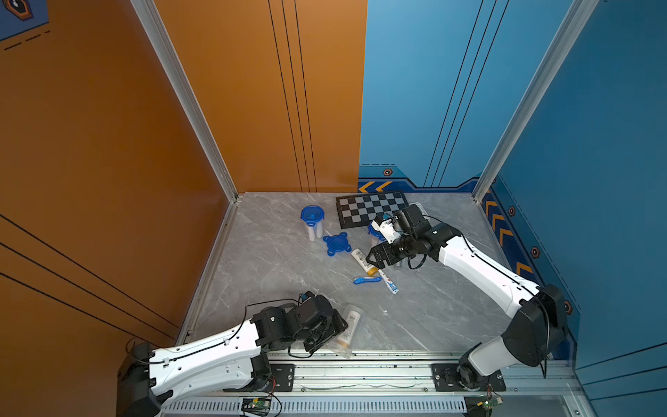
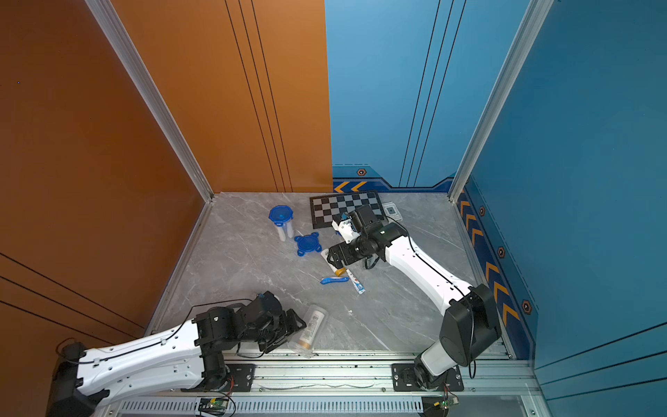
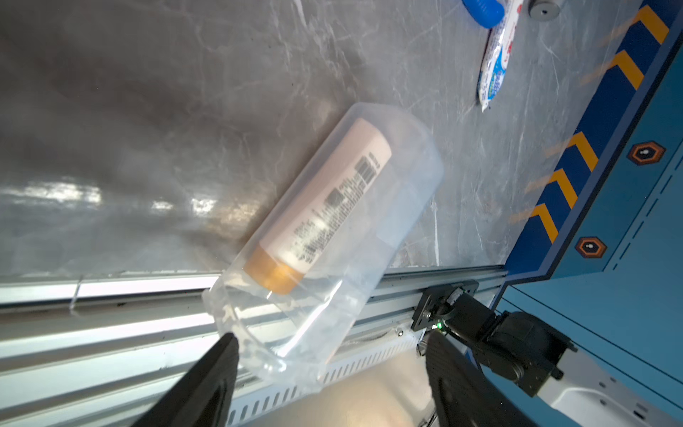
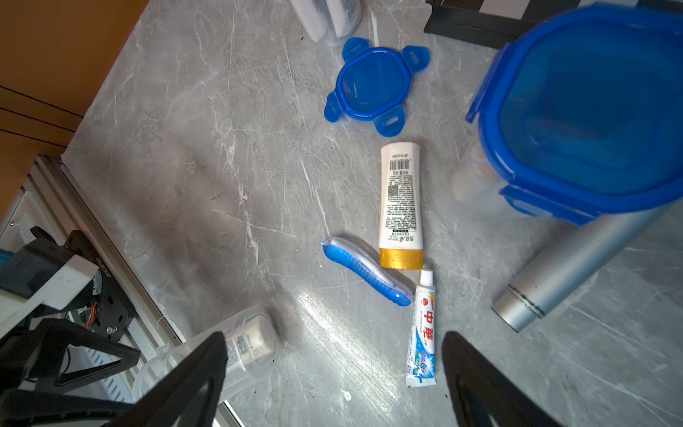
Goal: Pack away toiletry kits
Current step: Adjust the container at the center of the board.
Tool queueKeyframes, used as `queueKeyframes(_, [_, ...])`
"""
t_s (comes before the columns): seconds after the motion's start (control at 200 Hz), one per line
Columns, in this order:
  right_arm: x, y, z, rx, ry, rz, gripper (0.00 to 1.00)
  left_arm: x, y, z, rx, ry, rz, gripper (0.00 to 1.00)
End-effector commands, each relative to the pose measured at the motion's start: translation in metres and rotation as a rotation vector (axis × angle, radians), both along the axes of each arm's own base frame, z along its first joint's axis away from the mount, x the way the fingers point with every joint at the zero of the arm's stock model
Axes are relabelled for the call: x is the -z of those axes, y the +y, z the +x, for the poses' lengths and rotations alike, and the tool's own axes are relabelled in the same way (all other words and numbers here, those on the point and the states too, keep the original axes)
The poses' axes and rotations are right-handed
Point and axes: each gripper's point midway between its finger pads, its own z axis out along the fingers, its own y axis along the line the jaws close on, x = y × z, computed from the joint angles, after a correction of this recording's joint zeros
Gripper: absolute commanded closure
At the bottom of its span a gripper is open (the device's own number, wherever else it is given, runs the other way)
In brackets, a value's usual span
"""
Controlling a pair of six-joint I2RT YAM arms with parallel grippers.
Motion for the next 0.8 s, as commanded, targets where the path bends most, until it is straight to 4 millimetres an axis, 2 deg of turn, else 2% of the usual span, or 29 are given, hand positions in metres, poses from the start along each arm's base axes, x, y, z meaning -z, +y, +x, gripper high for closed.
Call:
queueKeyframes(0.0, [0.004,-0.01,-0.007,-0.002,0.006,-0.038,0.08,0.004,0.015,-0.017,-0.006,0.006,0.075,0.18])
queueKeyframes(0.105, [0.005,-0.009,-0.008,-0.007,0.007,-0.041,0.08,0.009,-0.001,-0.023,0.012,-0.009,0.037,0.19])
queueKeyframes(0.22, [0.003,-0.011,-0.01,-0.006,0.001,-0.042,0.08,0.01,-0.027,-0.012,-0.012,-0.071,-0.032,0.19])
queueKeyframes(0.405, [0.003,-0.013,-0.015,-0.006,0.003,-0.046,0.08,0.022,-0.048,0.0,-0.078,-0.126,-0.127,0.21])
queueKeyframes(0.571, [-0.001,-0.011,-0.014,-0.008,-0.004,-0.044,0.08,0.032,-0.046,0.008,-0.111,-0.171,-0.135,0.23])
queueKeyframes(0.676, [-0.002,-0.011,-0.015,-0.009,-0.005,-0.046,0.08,0.033,-0.04,0.016,-0.148,-0.217,-0.161,0.29])
queueKeyframes(0.796, [-0.002,-0.011,-0.017,-0.012,-0.004,-0.049,0.08,0.035,-0.03,0.022,-0.178,-0.245,-0.158,0.46])
